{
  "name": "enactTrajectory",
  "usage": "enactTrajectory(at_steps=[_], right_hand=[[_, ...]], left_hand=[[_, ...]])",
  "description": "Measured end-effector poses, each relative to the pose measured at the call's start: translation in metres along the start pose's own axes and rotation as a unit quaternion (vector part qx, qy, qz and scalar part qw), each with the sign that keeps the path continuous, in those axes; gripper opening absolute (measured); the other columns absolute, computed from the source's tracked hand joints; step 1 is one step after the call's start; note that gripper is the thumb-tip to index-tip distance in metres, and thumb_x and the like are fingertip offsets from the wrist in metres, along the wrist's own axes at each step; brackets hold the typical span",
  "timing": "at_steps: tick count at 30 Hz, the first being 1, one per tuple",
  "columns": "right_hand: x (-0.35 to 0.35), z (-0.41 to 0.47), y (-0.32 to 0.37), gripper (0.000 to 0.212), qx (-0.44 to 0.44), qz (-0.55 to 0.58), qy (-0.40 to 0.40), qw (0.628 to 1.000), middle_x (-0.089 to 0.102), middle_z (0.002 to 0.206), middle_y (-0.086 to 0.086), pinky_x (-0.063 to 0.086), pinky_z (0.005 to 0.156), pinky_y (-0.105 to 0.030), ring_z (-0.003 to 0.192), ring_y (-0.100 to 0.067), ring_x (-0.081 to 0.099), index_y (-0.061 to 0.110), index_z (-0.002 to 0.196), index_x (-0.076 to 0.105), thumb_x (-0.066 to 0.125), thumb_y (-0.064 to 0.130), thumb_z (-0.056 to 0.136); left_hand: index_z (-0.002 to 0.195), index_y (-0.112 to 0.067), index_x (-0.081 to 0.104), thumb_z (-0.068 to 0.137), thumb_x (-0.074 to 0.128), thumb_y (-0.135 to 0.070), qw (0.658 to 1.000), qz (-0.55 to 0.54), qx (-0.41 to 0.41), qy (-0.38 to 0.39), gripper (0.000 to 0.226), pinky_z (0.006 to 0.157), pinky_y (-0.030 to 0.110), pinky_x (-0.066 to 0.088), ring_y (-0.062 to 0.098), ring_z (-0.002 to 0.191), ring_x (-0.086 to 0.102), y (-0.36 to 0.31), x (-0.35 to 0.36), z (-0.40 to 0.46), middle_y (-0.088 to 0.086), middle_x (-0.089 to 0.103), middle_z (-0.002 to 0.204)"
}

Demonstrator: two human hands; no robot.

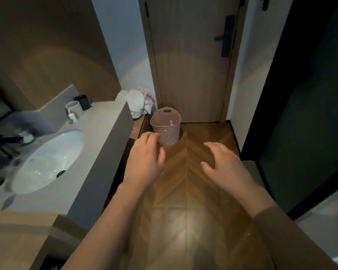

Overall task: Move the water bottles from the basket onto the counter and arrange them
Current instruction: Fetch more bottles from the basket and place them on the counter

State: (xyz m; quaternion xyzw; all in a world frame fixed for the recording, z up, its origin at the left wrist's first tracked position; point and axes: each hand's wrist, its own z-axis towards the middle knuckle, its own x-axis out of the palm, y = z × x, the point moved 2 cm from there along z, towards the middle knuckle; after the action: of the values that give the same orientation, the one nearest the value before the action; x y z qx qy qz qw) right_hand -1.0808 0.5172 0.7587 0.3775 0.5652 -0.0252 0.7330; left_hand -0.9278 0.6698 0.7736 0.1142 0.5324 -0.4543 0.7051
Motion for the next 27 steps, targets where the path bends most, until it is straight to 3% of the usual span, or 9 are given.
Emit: enactTrajectory(at_steps=[5, 10, 13, 20, 27], right_hand=[[-0.005, 0.131, -0.041, 0.06, -0.008, 0.008, 0.038, 0.999, 0.037, 0.153, 0.006, 0.032, 0.117, -0.039, 0.139, -0.015, 0.037, 0.026, 0.151, 0.032, 0.055, 0.035, 0.096], [-0.001, 0.285, -0.085, 0.061, -0.006, -0.004, 0.049, 0.999, 0.036, 0.153, 0.006, 0.038, 0.112, -0.04, 0.128, -0.015, 0.048, 0.028, 0.151, 0.031, 0.055, 0.036, 0.096], [-0.01, 0.374, -0.105, 0.061, -0.004, -0.021, 0.05, 0.999, 0.038, 0.152, 0.006, 0.036, 0.114, -0.039, 0.133, -0.014, 0.044, 0.027, 0.151, 0.032, 0.056, 0.036, 0.095], [-0.036, 0.546, -0.172, 0.059, 0.046, -0.034, 0.047, 0.997, 0.04, 0.151, 0.005, 0.039, 0.11, -0.04, 0.118, -0.018, 0.055, 0.027, 0.15, 0.034, 0.055, 0.037, 0.095], [0.006, 0.739, -0.213, 0.06, 0.008, -0.023, 0.084, 0.996, 0.037, 0.153, 0.006, 0.032, 0.115, -0.035, 0.138, -0.015, 0.038, 0.027, 0.151, 0.03, 0.054, 0.036, 0.097]], left_hand=[[0.128, -0.012, 0.056, 0.092, 0.057, -0.025, 0.999, -0.005, -0.018, 0.028, 0.038, 0.097, 0.033, 0.042, 0.021, 0.115, 0.053, 0.014, 0.074, 0.103, 0.004, 0.054, 0.129], [0.131, -0.015, 0.054, 0.092, 0.056, -0.027, 0.999, 0.0, -0.036, 0.029, 0.041, 0.1, 0.03, 0.042, 0.017, 0.117, 0.052, 0.04, 0.163, 0.234, 0.001, 0.054, 0.129], [0.132, -0.015, 0.054, 0.093, 0.055, -0.029, 0.998, -0.008, -0.049, 0.041, 0.042, 0.101, 0.03, 0.042, 0.017, 0.118, 0.052, 0.051, 0.206, 0.324, 0.002, 0.055, 0.131], [0.133, -0.017, 0.053, 0.094, 0.052, -0.031, 0.997, -0.049, -0.006, 0.051, 0.042, 0.104, 0.033, 0.043, 0.018, 0.121, 0.052, 0.016, 0.286, 0.526, 0.002, 0.055, 0.133], [0.129, -0.016, 0.056, 0.093, 0.054, -0.029, 0.993, -0.001, -0.066, 0.098, 0.039, 0.096, 0.03, 0.046, 0.017, 0.111, 0.055, 0.098, 0.387, 0.66, 0.003, 0.057, 0.126]])
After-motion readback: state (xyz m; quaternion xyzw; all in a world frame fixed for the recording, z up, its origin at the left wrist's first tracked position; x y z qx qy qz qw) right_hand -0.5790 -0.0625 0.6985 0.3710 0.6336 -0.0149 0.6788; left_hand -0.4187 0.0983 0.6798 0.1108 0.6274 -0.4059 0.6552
